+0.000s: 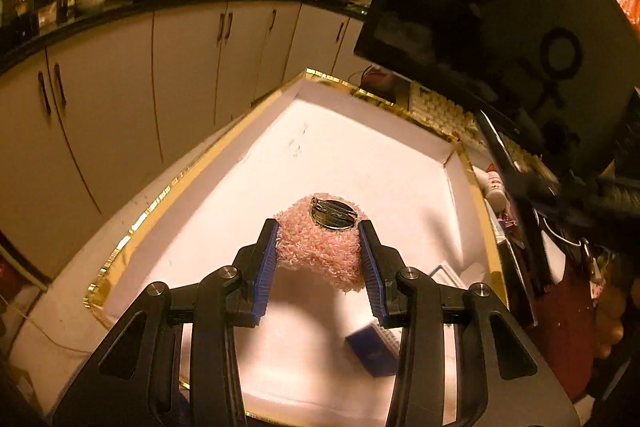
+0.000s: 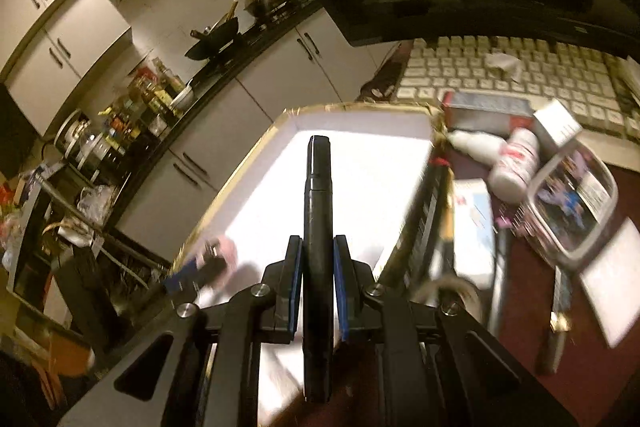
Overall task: Organize objects
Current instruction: 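Place the pink pouch and black marker into the white tray, open both grippers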
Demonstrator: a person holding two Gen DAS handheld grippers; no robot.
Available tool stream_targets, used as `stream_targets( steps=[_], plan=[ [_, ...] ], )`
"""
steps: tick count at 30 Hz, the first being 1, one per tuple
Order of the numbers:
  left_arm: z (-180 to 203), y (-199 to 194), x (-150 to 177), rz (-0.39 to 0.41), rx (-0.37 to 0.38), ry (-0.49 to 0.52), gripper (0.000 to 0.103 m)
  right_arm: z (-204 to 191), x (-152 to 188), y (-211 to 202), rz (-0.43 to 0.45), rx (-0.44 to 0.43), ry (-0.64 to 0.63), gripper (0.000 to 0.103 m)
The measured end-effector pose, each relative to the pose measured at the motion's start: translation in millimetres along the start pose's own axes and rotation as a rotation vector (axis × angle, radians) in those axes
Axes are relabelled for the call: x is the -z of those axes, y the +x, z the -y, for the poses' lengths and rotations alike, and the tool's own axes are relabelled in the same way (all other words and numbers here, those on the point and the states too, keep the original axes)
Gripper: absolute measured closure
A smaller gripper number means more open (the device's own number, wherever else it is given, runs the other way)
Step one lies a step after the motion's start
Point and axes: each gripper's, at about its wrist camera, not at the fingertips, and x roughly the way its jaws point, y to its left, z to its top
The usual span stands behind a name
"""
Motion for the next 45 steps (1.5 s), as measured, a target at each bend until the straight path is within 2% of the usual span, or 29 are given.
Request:
stream_targets(
  steps=[5, 11, 14, 17, 25, 30, 32, 35, 36, 39, 42, 45],
  plan=[
    [5.3, 9.4, 4.9, -0.031, -0.013, 0.042, 0.064, 1.5, -19.6, 39.5, 0.000, 0.039, 0.012, 0.090],
    [20.5, 11.0, 12.8, -0.074, 0.065, 0.097, 0.064, 19.7, -20.1, 71.7, -0.022, 0.093, 0.035, 0.090],
    [31.9, 12.4, 15.6, -0.102, 0.136, 0.125, 0.064, 22.7, -16.6, 73.3, -0.018, 0.114, 0.013, 0.090],
    [39.6, 13.7, 14.5, -0.106, 0.137, 0.160, 0.064, 17.1, -15.1, 69.2, -0.019, 0.136, -0.031, 0.090],
    [27.5, 14.4, 11.6, -0.127, 0.196, 0.126, 0.063, 13.8, -11.7, 60.8, 0.000, 0.194, -0.079, 0.089],
    [28.2, 14.4, 10.2, -0.114, 0.233, 0.113, 0.054, 7.5, -2.3, 34.6, 0.044, 0.172, -0.109, 0.089],
    [30.0, 13.4, 10.7, -0.102, 0.247, 0.105, 0.047, 9.8, 4.7, 17.9, 0.065, 0.160, -0.113, 0.089],
    [32.9, 11.4, 10.4, -0.082, 0.238, 0.093, 0.045, 23.0, 18.1, -8.5, 0.093, 0.140, -0.080, 0.089],
    [34.5, 8.8, 9.7, -0.063, 0.218, 0.090, 0.045, 30.3, 24.4, -18.0, 0.103, 0.141, -0.064, 0.085],
    [41.3, 1.1, 6.7, -0.009, 0.167, 0.104, 0.045, 52.8, 41.8, -42.3, 0.139, 0.160, -0.024, 0.059],
    [54.7, -9.8, 4.6, 0.035, 0.145, 0.127, 0.045, 78.3, 58.4, -63.9, 0.173, 0.189, 0.036, 0.057],
    [70.6, -18.8, 5.3, 0.065, 0.147, 0.157, 0.045, 99.7, 68.5, -75.4, 0.168, 0.204, 0.089, 0.057]
  ],
)
